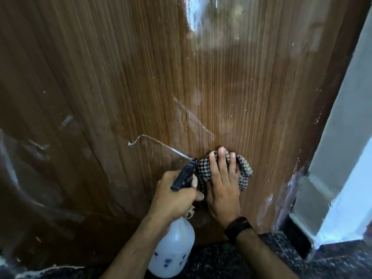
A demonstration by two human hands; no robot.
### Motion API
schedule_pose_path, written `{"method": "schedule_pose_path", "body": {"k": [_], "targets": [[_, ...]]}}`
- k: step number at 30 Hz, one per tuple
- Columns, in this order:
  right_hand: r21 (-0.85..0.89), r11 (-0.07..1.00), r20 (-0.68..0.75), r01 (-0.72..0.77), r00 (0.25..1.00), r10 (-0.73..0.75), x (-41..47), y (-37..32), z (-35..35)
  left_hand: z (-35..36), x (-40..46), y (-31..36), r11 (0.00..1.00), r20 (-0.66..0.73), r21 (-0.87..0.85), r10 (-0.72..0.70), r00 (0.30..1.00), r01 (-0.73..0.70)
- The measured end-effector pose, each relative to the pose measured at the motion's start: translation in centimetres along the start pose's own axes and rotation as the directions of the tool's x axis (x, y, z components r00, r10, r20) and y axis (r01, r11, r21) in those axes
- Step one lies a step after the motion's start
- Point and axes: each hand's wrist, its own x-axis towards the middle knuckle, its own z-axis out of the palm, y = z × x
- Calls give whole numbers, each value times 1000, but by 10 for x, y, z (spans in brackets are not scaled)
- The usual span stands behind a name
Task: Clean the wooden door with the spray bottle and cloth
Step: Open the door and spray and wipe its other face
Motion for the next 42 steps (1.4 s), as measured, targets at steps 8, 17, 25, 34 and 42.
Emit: {"method": "schedule_pose_path", "body": {"k": [8,17,25,34,42], "targets": [[25,999,-103,25,994,-22,85,-25,-31,-9,2,1,999,-3,-37,6,1000,-7],[-78,973,75,216,975,-210,9,15,-7,-10,2,4,998,-19,-66,1,1000,-2],[-52,997,-120,53,991,-59,69,-7,-23,-10,-1,9,998,-30,-61,11,999,-12],[-73,992,-164,102,980,-112,95,-5,-29,-18,10,31,995,-101,-56,71,992,-77],[-87,991,-82,101,991,-108,82,-7,-33,-17,2,39,990,-118,-107,83,990,-95]]}}
